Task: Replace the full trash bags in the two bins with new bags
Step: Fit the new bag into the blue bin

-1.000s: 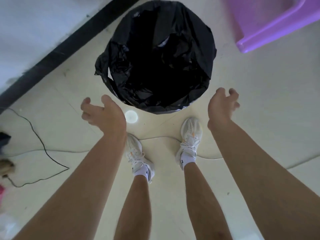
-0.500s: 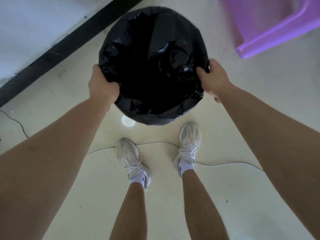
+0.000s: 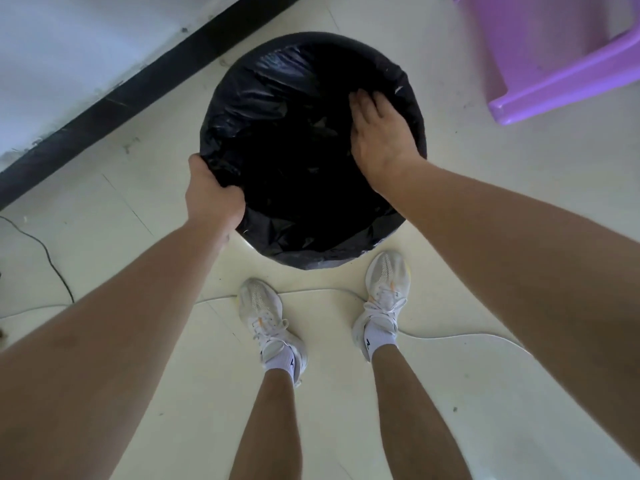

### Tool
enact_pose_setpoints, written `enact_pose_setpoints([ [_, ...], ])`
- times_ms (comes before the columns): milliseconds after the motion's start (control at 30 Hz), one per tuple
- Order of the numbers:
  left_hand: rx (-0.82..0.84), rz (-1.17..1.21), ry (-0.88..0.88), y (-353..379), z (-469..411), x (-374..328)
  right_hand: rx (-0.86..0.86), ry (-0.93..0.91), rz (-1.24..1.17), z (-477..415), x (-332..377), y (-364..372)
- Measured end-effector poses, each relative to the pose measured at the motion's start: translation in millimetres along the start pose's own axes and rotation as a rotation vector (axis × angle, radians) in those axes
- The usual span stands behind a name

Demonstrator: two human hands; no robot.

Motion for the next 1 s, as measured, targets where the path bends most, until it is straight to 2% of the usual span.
enact_pose_setpoints([
  [100, 0.011, 0.030, -0.021, 1, -5, -4, -0.291, 0.027, -0.461, 17, -8, -16],
  [167, 0.026, 0.050, -0.036, 0, -9, -5, -0.480, 0.256, -0.719, 34, -30, -19],
  [200, 0.015, 0.066, -0.039, -1, -11, -4, -0.484, 0.441, -0.866, 41, -41, -12],
  [233, -0.007, 0.087, -0.039, -3, -13, -5, -0.412, 0.629, -1.050, 47, -50, 0],
  [300, -0.056, 0.170, -0.041, -3, -18, -10, -0.124, 0.881, -1.407, 49, -53, 33],
  [367, -0.071, 0.284, -0.093, 0, -23, -12, 0.147, 0.899, -1.687, 45, -40, 52],
  [400, -0.058, 0.310, -0.115, 2, -25, -13, 0.159, 0.898, -1.755, 43, -35, 56],
  [500, 0.008, 0.275, -0.122, 2, -29, -16, -0.013, 0.998, -1.733, 43, -29, 54],
  [567, 0.045, 0.232, -0.113, 0, -29, -14, -0.015, 1.029, -1.819, 44, -27, 54],
  [600, 0.031, 0.132, -0.111, -4, -27, -12, 0.011, 1.034, -1.873, 46, -27, 54],
  [667, -0.080, -0.124, -0.117, -14, -15, -9, 0.063, 1.090, -1.863, 55, -26, 53],
  [733, -0.231, -0.150, -0.167, -18, 9, -8, 0.079, 1.231, -1.731, 75, -23, 49],
  [800, -0.282, 0.064, -0.385, -6, 37, 8, 0.120, 1.382, -1.827, 97, -7, 50],
  [833, -0.246, 0.232, -0.544, 6, 52, 19, 0.193, 1.425, -1.986, 106, 7, 53],
  [900, -0.056, 0.626, -0.769, 38, 77, 29, 0.374, 1.336, -2.390, 114, 40, 46],
  [933, 0.039, 0.783, -0.787, 52, 85, 27, 0.425, 1.253, -2.511, 114, 52, 41],
  [1000, 0.109, 0.871, -0.704, 65, 89, 24, 0.391, 1.193, -2.552, 113, 67, 34],
])
Point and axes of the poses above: each hand's wrist, its own z-axis away from the middle knuckle, its own y-axis out of the palm, x = y × z, the point moved 5 cm from there along -z, towards the middle knuckle, and after that the axes turned 4 degrees about y, right-handed, at the moved point
